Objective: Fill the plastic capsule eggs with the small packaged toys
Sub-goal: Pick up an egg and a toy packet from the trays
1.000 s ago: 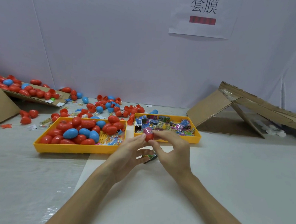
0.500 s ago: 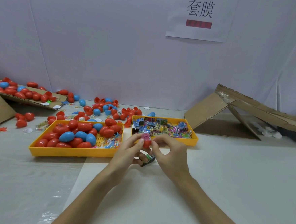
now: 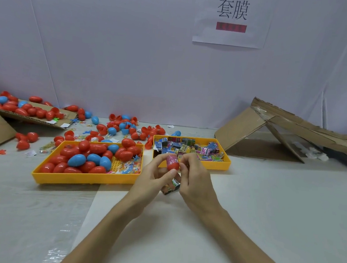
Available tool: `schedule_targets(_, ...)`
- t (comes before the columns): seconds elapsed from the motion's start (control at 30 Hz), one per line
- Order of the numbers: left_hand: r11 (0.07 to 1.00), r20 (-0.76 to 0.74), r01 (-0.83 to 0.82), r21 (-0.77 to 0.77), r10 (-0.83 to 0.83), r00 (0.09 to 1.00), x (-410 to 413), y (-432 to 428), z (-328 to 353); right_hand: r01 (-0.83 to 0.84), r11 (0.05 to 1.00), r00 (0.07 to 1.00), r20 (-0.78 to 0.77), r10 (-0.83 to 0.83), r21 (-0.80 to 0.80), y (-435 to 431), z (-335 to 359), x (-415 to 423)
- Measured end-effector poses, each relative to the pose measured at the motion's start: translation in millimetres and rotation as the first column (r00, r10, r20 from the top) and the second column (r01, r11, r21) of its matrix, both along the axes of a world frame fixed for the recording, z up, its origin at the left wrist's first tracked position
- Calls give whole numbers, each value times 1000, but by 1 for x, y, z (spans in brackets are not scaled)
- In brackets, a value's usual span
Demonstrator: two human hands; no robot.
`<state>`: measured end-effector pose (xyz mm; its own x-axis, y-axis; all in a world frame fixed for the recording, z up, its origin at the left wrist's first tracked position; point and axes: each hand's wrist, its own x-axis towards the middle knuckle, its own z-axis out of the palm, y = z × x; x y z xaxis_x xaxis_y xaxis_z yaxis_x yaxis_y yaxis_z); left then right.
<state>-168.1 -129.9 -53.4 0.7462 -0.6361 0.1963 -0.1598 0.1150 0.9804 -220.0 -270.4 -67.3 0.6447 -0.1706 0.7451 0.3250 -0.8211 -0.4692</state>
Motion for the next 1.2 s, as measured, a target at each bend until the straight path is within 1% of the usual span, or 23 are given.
schedule_targets(0.13, 999, 22, 28, -33, -27, 999, -1, 1, 2, 15, 1000, 1000, 3, -15, 7, 4, 1, 0)
schedule_targets(0.23, 999, 34, 27, -30, -26, 999, -1, 2, 2, 19, 1000, 1000, 12, -19, 7, 4, 2, -1)
schedule_targets(0.33, 999, 39, 27, -27, -26, 999, -1, 2, 3, 27, 999, 999, 23, -27, -19, 4, 1, -2)
schedule_targets(0.53, 999, 42, -38, -13, 39, 998, -2, -1, 1, 43, 996, 998, 40, -40, -82, 6, 2, -5)
schedule_targets(0.73, 998, 37, -39, -42, 41, 998, -3, -1, 1, 97, 987, 990, 111, -83, -128, 8, 3, -5)
schedule_targets(0.8, 998, 32, -25, -57, 27, 999, -1, 0, 1, 88, 992, 990, 114, -78, -90, 8, 1, -4)
schedule_targets(0.87, 998, 42, -15, -63, 18, 999, 0, 2, 2, 45, 998, 993, 109, -41, -37, 7, 2, -2)
schedule_targets(0.97, 999, 67, -8, -51, 12, 998, 2, 4, 3, -29, 1000, 996, 90, 30, -12, 2, 2, -1)
schedule_targets(1.0, 999, 62, -5, -47, 7, 998, 3, 5, 3, -63, 998, 995, 81, 60, 28, 0, 2, -1)
schedule_targets(1.03, 999, 48, 2, -48, 0, 999, 4, 5, 3, -99, 989, 993, 68, 92, 108, -1, 3, -1)
schedule_targets(1.07, 998, 31, 15, -56, -13, 999, 4, 5, 3, -138, 964, 990, 53, 130, 226, -2, 5, 0)
schedule_targets(1.13, 996, 5, 55, -75, -55, 998, 3, 6, 5, -223, 847, 971, 28, 239, 483, -5, 10, 0)
schedule_targets(1.17, 994, 1, 73, -77, -73, 997, 3, 5, 5, -254, 781, 955, 19, 296, 570, -8, 12, -1)
schedule_targets(1.2, 994, 0, 82, -71, -82, 997, 2, 5, 5, -269, 735, 939, -1, 344, 622, -11, 14, -1)
